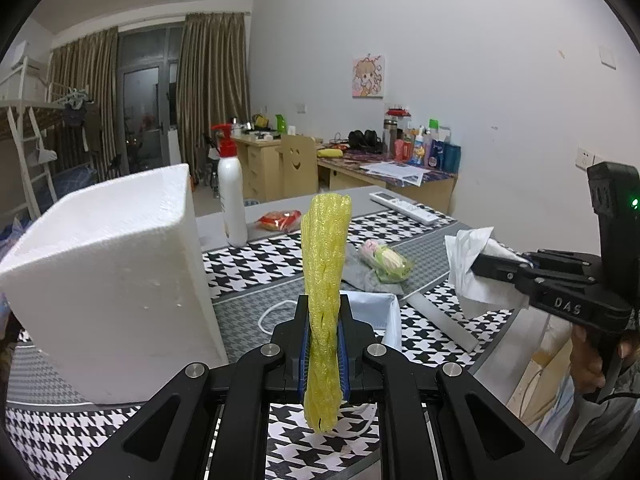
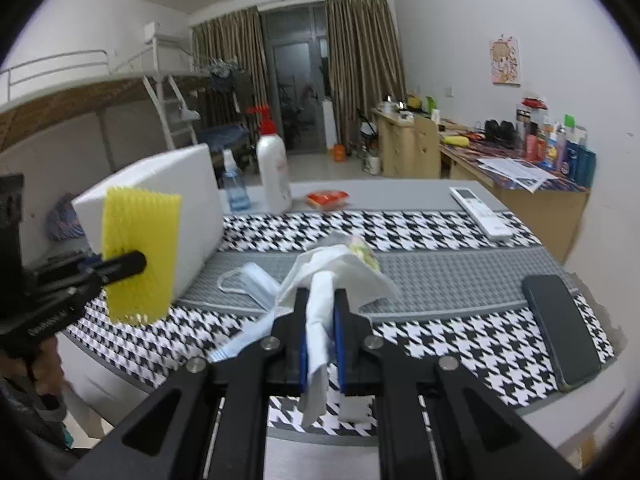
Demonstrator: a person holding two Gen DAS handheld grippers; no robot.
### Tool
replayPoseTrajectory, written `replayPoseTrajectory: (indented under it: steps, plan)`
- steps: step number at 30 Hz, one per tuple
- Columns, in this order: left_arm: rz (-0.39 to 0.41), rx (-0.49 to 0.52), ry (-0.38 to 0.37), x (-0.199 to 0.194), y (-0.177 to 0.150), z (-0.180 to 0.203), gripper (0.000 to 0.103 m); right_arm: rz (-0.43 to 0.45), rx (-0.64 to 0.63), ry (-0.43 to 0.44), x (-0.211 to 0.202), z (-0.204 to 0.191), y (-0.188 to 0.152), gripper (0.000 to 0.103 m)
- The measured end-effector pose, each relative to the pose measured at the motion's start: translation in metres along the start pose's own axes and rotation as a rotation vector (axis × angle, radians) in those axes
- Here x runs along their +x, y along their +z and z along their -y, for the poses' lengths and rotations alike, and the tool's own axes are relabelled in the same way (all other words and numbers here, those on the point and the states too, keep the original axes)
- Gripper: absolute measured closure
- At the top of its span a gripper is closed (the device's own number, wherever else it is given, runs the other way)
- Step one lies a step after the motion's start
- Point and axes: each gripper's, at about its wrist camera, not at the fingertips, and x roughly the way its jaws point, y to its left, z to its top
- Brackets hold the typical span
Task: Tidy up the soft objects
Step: 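Carry the yellow net and tissue in both tools over the white foam box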
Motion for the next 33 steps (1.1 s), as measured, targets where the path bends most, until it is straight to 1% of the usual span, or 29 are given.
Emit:
replayPoseTrajectory:
  steps: [5, 11, 21, 33]
  plan:
    - [0.019, -0.002, 0.012, -0.007, 0.007, -0.004, 0.091, 0.022, -0.006, 0.015, -0.003, -0.004, 0.009, 0.089]
    - [0.042, -0.009, 0.023, -0.013, 0.018, -0.008, 0.091, 0.055, 0.01, 0.072, -0.005, -0.003, 0.02, 0.089]
    - [0.067, -0.019, 0.039, -0.017, 0.032, -0.017, 0.091, 0.08, 0.007, 0.081, -0.002, -0.008, 0.037, 0.089]
    - [0.101, -0.007, 0.064, -0.024, 0.048, -0.029, 0.091, 0.112, -0.009, 0.095, 0.002, -0.018, 0.054, 0.089]
